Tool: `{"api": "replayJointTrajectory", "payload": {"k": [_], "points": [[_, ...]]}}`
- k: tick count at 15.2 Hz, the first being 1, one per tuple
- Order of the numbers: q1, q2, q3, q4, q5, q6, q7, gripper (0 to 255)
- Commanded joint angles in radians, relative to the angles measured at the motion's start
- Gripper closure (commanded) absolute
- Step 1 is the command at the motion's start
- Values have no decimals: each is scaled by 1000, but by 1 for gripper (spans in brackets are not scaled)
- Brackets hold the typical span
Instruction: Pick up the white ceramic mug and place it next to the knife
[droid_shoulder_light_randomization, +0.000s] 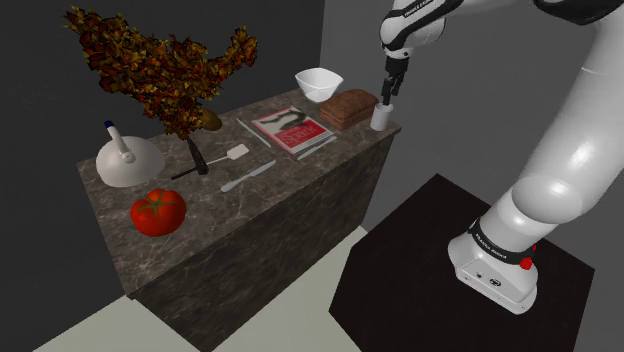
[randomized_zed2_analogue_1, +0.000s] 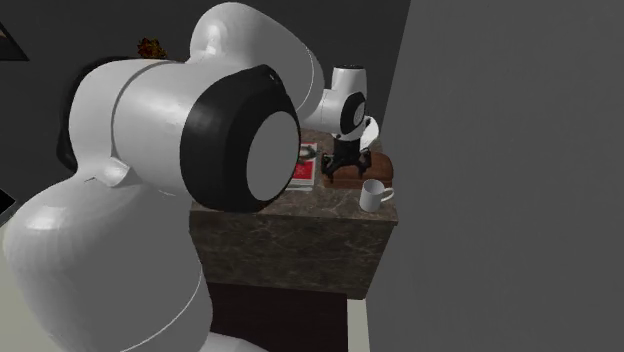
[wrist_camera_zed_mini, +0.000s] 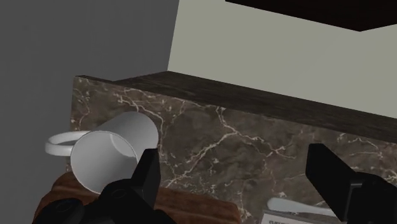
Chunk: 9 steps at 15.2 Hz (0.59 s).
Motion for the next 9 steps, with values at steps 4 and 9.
{"api": "replayJointTrajectory", "payload": {"k": [4, 9], "points": [[-46, 204, 5, 173, 46, 4, -62, 0], [-104, 414, 18, 392, 78, -27, -110, 0]]}}
